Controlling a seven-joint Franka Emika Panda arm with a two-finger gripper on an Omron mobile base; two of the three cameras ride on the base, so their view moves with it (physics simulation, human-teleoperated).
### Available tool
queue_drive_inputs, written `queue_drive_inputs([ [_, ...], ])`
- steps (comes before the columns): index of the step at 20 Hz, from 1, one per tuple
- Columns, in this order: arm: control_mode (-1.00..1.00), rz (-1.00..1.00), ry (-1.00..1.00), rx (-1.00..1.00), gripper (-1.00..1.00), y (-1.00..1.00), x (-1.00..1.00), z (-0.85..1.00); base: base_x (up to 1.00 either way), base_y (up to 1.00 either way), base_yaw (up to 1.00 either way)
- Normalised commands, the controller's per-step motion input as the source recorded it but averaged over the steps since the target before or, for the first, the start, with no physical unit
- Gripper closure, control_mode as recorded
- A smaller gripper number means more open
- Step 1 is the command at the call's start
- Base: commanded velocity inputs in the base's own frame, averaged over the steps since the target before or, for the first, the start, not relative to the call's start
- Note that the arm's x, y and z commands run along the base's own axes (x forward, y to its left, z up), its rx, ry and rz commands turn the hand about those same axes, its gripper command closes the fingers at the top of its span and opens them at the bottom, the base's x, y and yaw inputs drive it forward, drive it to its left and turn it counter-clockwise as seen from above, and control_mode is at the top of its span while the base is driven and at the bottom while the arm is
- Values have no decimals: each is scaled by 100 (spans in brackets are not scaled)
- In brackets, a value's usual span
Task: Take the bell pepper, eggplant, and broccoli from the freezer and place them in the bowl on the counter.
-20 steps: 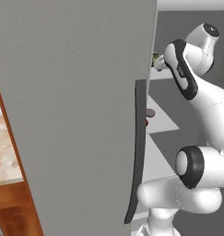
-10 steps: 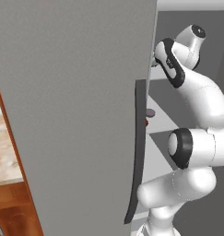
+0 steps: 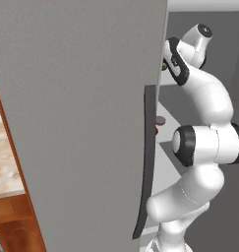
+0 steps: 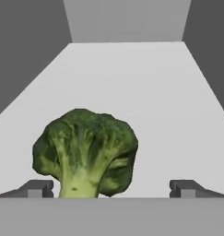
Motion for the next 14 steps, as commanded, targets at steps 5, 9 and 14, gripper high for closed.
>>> queue_drive_inputs([
  [5, -100, 0, 0, 0, -100, 1, 12, -11, 0, 0, 0],
  [9, -100, 0, 0, 0, 100, 3, 3, -17, 0, 0, 0],
  [14, -100, 0, 0, 0, 100, 1, 1, -6, 0, 0, 0],
])
